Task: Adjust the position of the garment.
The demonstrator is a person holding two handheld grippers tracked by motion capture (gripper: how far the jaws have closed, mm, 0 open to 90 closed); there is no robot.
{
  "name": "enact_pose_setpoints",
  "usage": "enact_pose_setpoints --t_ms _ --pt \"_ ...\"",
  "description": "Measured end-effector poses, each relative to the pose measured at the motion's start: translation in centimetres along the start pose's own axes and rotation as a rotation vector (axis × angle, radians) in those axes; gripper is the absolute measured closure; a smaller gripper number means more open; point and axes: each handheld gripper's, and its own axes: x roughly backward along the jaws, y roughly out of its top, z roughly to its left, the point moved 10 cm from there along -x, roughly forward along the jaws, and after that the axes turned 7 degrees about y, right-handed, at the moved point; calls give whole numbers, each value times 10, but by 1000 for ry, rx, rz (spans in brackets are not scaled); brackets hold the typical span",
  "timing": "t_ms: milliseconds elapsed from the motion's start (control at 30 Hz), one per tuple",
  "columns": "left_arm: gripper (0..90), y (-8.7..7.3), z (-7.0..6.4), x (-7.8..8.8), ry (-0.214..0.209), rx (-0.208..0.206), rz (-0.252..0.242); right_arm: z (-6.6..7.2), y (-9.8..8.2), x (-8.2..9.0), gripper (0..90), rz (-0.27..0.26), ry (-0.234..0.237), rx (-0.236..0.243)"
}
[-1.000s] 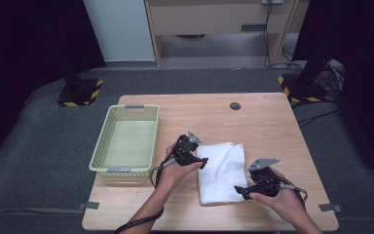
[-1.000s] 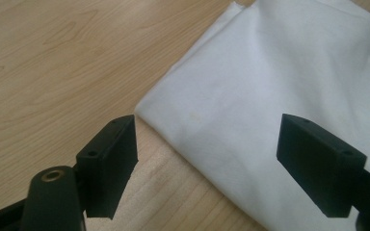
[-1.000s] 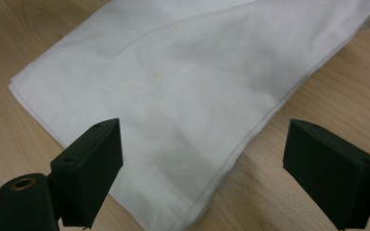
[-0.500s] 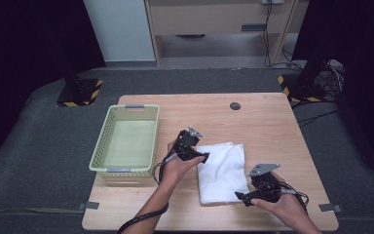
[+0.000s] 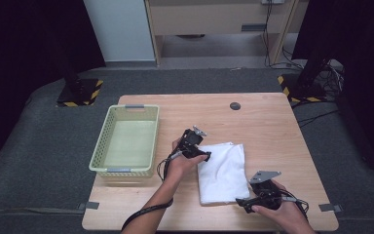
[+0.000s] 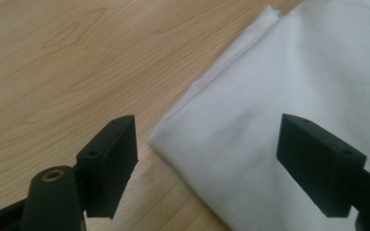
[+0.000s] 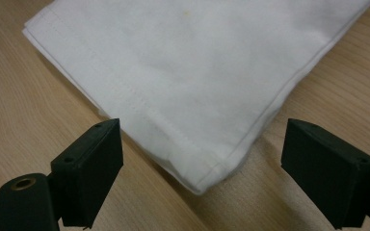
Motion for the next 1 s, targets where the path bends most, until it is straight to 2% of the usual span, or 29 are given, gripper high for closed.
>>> enact_pose_setpoints --t_ms 267,467,667,800,867,933,1000 --pt "243 -2 2 -13 7 -11 10 2 -3 -8 151 6 8 1" --pt "229 -6 9 -25 17 7 27 0 -1 -13 157 -1 8 -7" --pt "220 -8 11 -34 -6 11 33 -2 5 -17 189 -8 12 2" --pt "234 -7 11 -34 -18 -9 25 -1 8 -20 247 -16 14 24" --pt "279 -7 8 -32 -35 -9 35 -1 8 -20 278 -14 6 42" --pt "412 -7 4 -28 -42 -15 74 -1 9 -19 344 -23 6 49" --pt "507 -5 0 -28 -63 -36 77 -2 9 -19 400 -29 11 52"
